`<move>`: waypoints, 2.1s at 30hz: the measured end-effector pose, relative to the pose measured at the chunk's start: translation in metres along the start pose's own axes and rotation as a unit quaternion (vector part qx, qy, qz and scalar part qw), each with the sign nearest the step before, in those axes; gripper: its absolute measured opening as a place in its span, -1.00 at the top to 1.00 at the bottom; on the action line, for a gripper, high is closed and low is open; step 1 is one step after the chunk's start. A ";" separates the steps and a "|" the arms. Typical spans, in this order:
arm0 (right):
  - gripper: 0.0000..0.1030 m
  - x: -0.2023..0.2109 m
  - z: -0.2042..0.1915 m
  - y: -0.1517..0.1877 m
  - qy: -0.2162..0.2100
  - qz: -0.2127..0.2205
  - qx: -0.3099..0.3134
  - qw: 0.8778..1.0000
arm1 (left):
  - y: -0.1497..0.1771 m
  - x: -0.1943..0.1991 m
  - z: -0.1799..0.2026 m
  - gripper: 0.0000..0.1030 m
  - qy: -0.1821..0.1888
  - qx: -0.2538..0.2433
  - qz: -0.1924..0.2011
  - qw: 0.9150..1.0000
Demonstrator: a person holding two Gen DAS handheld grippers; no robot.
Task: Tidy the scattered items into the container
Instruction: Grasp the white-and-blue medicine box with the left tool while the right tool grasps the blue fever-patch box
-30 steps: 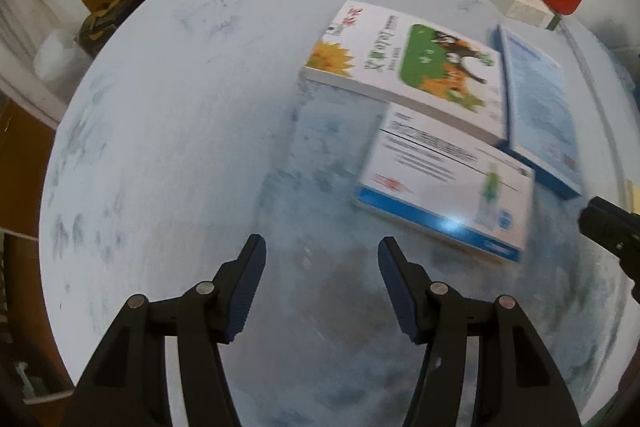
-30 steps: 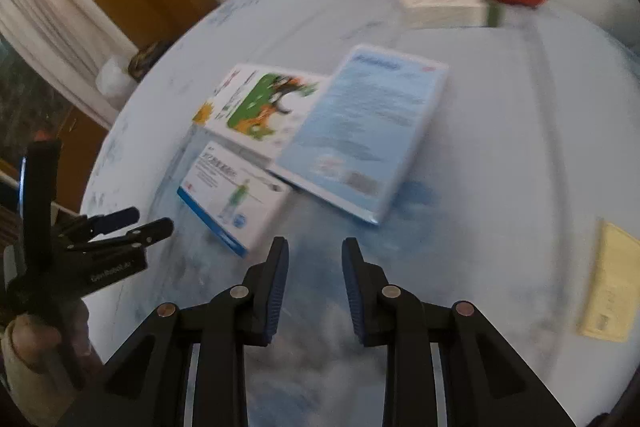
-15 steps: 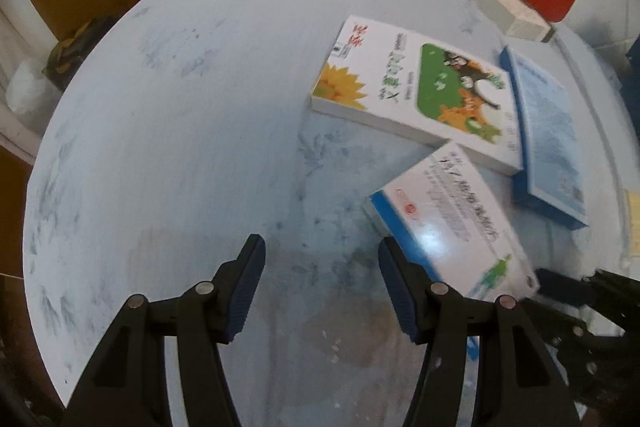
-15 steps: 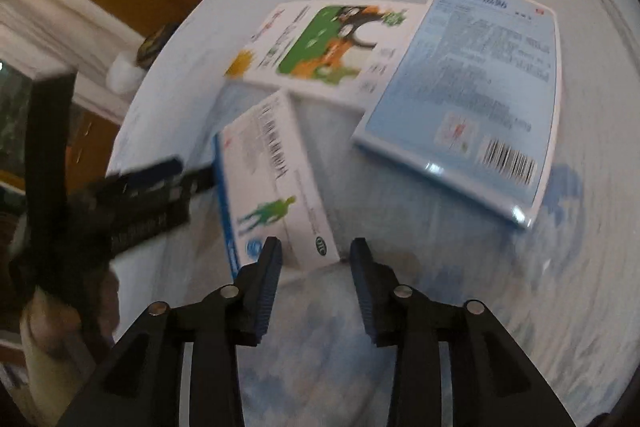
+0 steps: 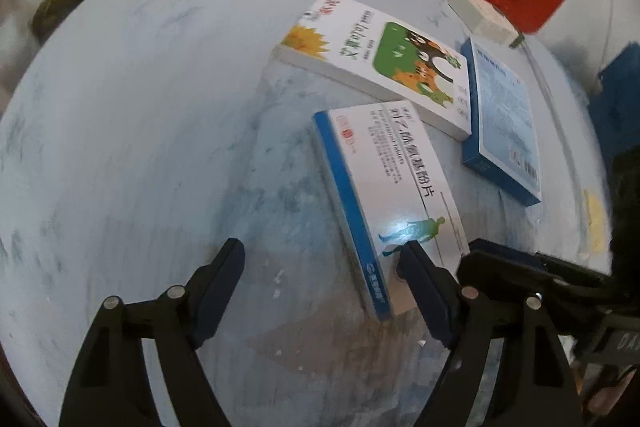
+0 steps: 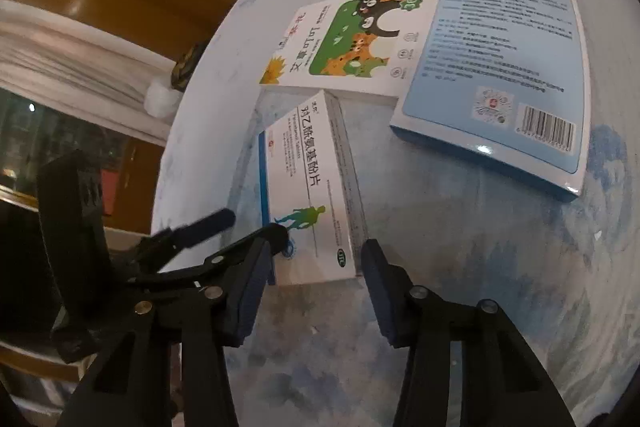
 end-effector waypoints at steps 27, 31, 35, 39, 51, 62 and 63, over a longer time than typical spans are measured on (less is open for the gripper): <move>0.93 0.002 -0.028 -0.002 0.055 0.031 0.003 0.998 | 0.000 0.005 -0.029 0.24 -0.061 -0.068 0.026 0.995; 0.91 0.006 -0.061 -0.010 0.000 0.028 0.015 1.000 | -0.005 0.001 -0.026 0.24 -0.053 -0.051 0.021 0.997; 0.89 -0.008 -0.079 -0.018 -0.003 0.021 0.025 0.999 | -0.008 0.010 -0.039 -0.02 -0.027 -0.009 0.009 1.000; 0.85 -0.014 -0.089 -0.015 -0.009 0.010 0.041 0.999 | -0.026 0.035 -0.050 -0.32 -0.019 0.017 0.048 0.999; 0.59 -0.015 -0.087 -0.007 -0.014 -0.008 0.067 0.998 | -0.070 0.041 -0.033 -0.33 0.009 0.001 0.064 0.998; 0.11 -0.007 -0.076 0.001 -0.004 -0.010 0.083 0.997 | -0.056 0.006 -0.009 0.00 -0.007 -0.040 0.015 0.999; -0.05 -0.004 -0.069 0.004 0.008 -0.010 0.083 0.997 | -0.051 0.002 -0.008 0.12 -0.008 -0.043 0.009 0.999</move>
Point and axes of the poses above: each gripper's, at about its wrist camera, not at the fingertips, and x roughly against the way its jaws point, z to its right, y to its underside, the point moved 10 cm from there along -x, roughly the way its jaws point, and after that the axes turned 7 degrees about z, right-handed, at the moved point
